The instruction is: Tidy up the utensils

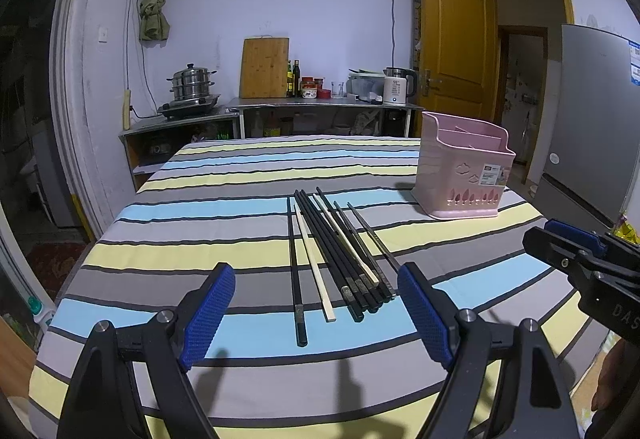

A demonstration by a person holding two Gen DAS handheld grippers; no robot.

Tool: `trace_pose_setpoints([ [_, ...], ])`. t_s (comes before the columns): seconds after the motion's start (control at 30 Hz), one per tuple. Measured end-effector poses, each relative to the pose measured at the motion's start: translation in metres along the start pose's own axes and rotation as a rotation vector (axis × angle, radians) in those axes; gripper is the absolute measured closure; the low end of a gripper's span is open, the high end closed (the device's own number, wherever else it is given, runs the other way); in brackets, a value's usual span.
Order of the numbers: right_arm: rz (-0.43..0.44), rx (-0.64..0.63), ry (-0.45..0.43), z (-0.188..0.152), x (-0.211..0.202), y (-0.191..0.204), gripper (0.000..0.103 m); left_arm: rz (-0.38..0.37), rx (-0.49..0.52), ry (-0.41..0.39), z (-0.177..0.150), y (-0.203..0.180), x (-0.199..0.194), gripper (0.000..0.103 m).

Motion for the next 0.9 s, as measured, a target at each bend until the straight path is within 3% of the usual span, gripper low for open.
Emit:
trace_pose_setpoints([
  [0.9,0.003,-0.002,0.003,0.0009,0.0021,-0.0004,0.060,-0.018,-0.005,0.003,0.0032,0.0003,-0.0019,0.019],
])
Point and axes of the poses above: each gripper's, at about its wrist camera, not at the fingertips, and x roughly the way its jaws point, y to its left, z to its top, the point moved 9 cm from there along x, roughly the way its jaws point, and after that the axes turned 13 degrees about -x, right-handed, at the moved point
